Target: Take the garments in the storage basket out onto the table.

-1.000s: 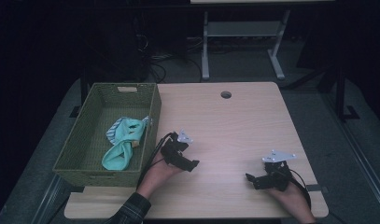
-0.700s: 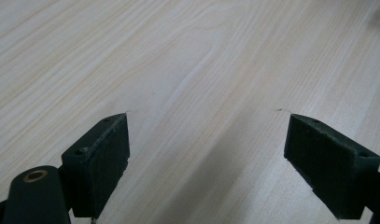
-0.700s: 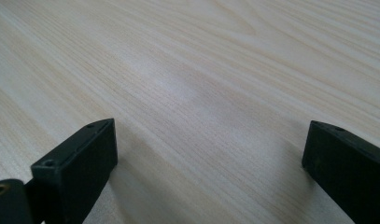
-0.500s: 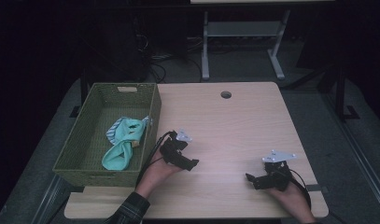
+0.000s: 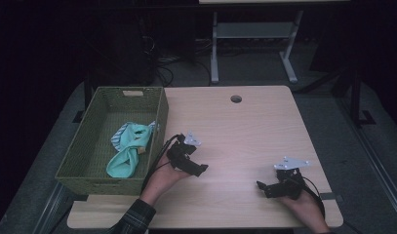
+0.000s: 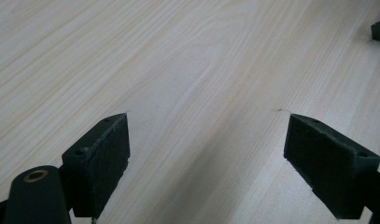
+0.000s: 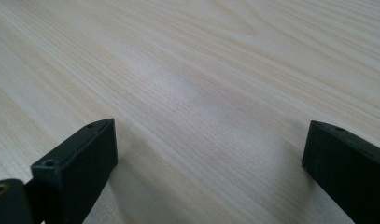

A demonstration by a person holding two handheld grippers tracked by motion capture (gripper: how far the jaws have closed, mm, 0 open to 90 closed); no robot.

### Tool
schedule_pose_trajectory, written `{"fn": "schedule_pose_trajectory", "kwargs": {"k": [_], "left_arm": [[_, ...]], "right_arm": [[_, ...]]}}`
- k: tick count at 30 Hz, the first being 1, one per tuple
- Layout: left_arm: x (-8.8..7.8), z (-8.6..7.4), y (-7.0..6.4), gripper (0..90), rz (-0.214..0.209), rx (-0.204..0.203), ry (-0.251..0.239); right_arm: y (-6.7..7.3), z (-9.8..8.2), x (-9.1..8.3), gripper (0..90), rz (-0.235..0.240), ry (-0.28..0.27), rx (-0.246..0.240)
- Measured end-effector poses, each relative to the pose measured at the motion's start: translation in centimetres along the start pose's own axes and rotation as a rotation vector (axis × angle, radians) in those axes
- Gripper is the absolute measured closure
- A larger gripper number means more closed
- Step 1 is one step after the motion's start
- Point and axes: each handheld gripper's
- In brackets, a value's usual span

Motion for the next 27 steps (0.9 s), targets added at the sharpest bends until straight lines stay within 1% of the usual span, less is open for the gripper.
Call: {"fn": "schedule_pose_trajectory", "kwargs": {"k": [6, 8, 11, 19, 22, 27], "left_arm": [[-0.3, 0.2, 0.1, 13.8, -0.001, 0.0, -0.008], [-0.4, 0.3, 0.2, 13.8, -0.007, -0.005, -0.012], [-0.5, 0.4, 0.2, 13.8, -0.009, 0.0, -0.005], [-1.2, 0.8, 0.4, 14.2, -0.013, -0.011, -0.026], [-1.4, 1.1, 0.4, 14.2, -0.016, 0.001, -0.021], [-1.7, 1.4, 0.5, 14.4, -0.017, 0.008, -0.02]], "right_arm": [[0.0, 0.0, 0.0, 2.8, 0.0, 0.0, 0.0], [0.0, 0.0, 0.0, 2.8, 0.0, 0.0, 0.0], [0.0, 0.0, 0.0, 2.8, 0.0, 0.0, 0.0], [0.0, 0.0, 0.0, 2.8, 0.0, 0.0, 0.0], [0.0, 0.0, 0.0, 2.8, 0.0, 0.0, 0.0], [0.0, 0.0, 0.0, 2.8, 0.0, -0.001, 0.0]]}}
Point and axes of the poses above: each handheld gripper's, and its own axes: x roughly forward along the jaws, z roughly out of its top, y roughly to its left, and after that the axes turned 14 degrees about x, right-handed
